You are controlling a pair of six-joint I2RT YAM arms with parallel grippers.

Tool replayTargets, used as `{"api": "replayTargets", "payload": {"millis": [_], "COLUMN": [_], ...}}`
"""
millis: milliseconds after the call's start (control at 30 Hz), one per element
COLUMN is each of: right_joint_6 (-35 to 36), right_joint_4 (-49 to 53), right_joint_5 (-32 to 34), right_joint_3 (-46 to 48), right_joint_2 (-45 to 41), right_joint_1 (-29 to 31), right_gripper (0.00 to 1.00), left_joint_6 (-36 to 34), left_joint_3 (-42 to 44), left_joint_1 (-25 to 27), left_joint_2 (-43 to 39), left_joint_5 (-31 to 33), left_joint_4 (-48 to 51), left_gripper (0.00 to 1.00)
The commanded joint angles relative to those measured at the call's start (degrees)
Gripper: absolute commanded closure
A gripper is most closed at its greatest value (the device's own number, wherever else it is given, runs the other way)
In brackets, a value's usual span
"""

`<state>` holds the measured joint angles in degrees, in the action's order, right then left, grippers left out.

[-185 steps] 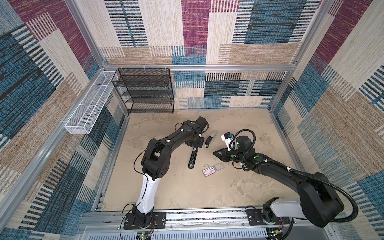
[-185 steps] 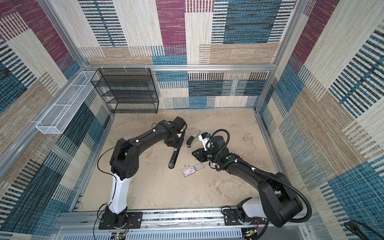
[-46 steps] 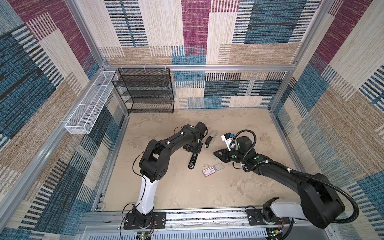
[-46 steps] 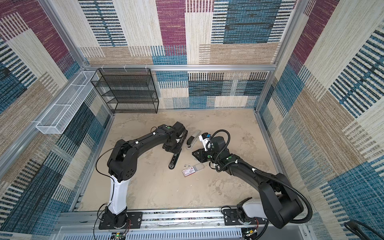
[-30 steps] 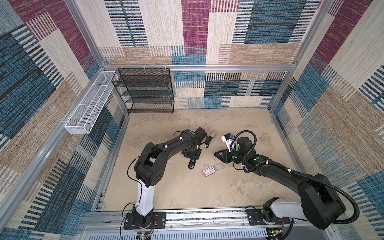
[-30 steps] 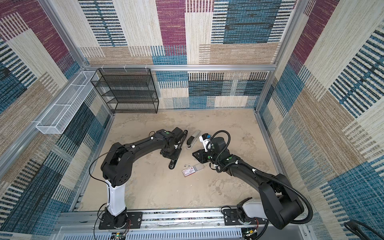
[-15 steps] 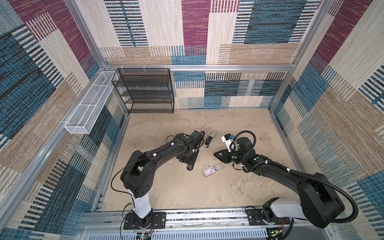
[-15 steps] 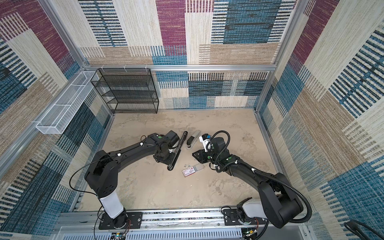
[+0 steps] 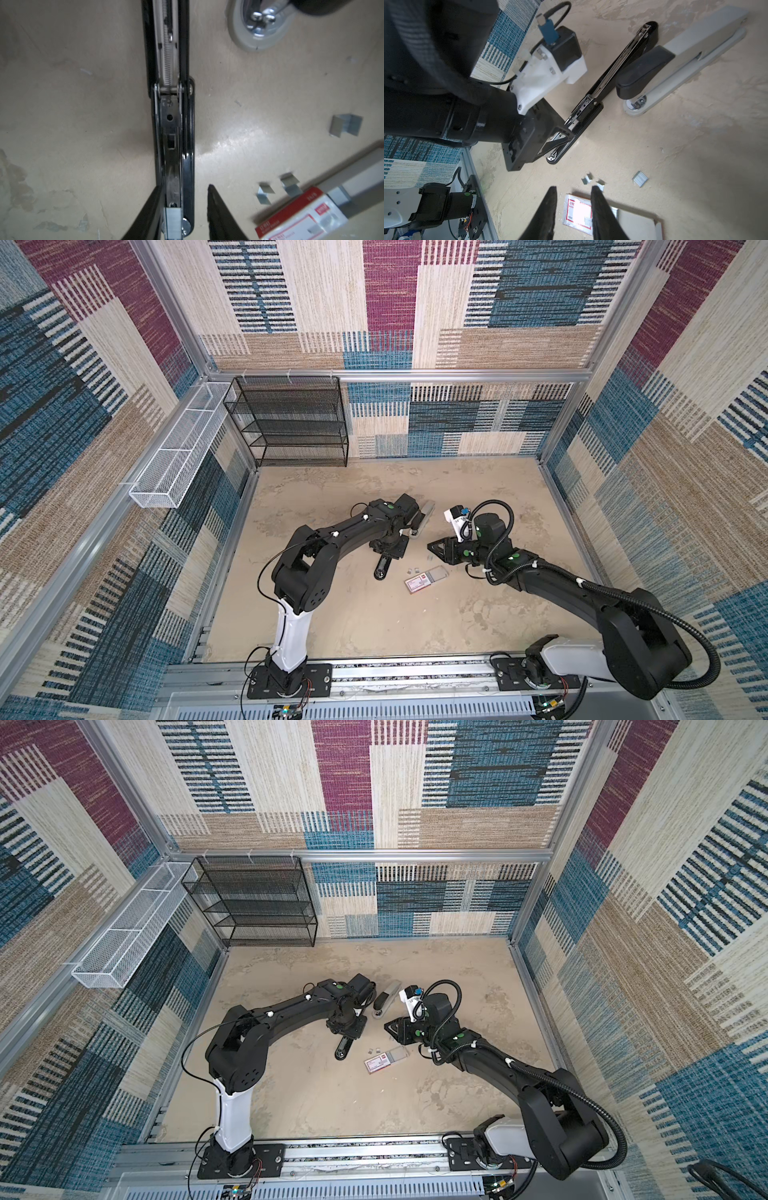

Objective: Load the staples into the stapler

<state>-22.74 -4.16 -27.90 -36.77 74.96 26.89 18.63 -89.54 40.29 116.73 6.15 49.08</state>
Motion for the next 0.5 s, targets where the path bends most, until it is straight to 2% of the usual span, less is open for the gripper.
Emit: {"api": "replayTargets", "payload": {"millis": [0,200,467], "right_joint_6": [-0.6,-0.4,-0.5], "right_joint_4": [-1.5,-2.1,-2.9], "right_joint_5": [0.2,-0.4,-1.8], "right_joint_3": [-0.1,-1.0,-3.1], "right_joint_2": [0.3,2.1,4.4], "right_joint_1": [0.0,0.0,0.0], "right_gripper": [0.68,0.68,0.68], "left_joint_6": [0.1,-1.0,-1.3], "left_joint_3": [-1.5,-0.1,7.4], "left_joint_1": [0.0,-1.0,-4.7], "left_joint_2": [2.0,1.3,-2.5], "left_joint_5": [3.1,6.5,7.3], "left_joint_4": [0.0,1.2,0.9], "left_gripper": [0.63,0.7,0.79]}}
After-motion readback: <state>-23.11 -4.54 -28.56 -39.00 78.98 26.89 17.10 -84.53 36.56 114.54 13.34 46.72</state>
